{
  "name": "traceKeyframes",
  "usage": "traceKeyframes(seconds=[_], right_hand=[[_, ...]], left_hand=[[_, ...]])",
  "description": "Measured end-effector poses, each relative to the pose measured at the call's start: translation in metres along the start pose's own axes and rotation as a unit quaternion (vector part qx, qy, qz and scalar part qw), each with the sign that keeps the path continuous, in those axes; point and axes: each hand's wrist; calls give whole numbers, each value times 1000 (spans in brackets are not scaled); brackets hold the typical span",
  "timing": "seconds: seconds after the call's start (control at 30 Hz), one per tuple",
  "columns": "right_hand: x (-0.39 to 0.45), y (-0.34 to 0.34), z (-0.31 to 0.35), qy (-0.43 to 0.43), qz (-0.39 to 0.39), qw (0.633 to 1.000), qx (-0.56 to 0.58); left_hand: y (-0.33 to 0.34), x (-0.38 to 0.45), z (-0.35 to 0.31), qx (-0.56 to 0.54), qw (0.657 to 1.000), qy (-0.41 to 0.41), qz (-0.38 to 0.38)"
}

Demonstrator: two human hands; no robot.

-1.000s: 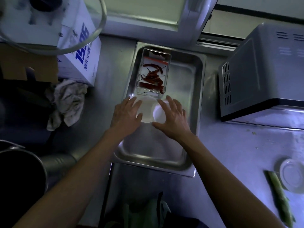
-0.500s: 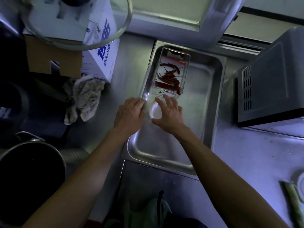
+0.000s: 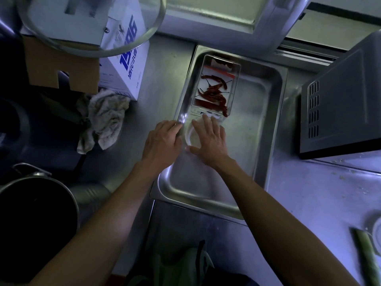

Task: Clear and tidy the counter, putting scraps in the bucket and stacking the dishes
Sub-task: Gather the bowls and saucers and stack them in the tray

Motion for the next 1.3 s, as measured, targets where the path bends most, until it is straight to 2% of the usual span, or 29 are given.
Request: traceKeyframes(seconds=[0.33, 0.53, 0.87, 1.1, 1.3], right_hand=[[3, 11, -5, -13, -27, 1000, 3], [-7, 3, -7, 1, -15, 999, 29], [-91, -15, -35, 66, -33, 996, 40], [-157, -26, -76, 128, -64, 988, 64], [-212, -32, -113, 154, -90, 980, 89]], left_hand=[[4, -2, 4, -8, 1000, 0, -5], [-5, -6, -7, 1, 1000, 6, 4], [-10, -37, -46, 26, 998, 44, 38], [22, -52, -95, 6, 987, 125, 101], [35, -67, -130, 45, 978, 175, 103]])
Point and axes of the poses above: each hand's wrist, its own x-axis towards the middle knuckle, its own y-axis out of the palm, z = x × y, and after that the axes turned 13 degrees about y, right-handed
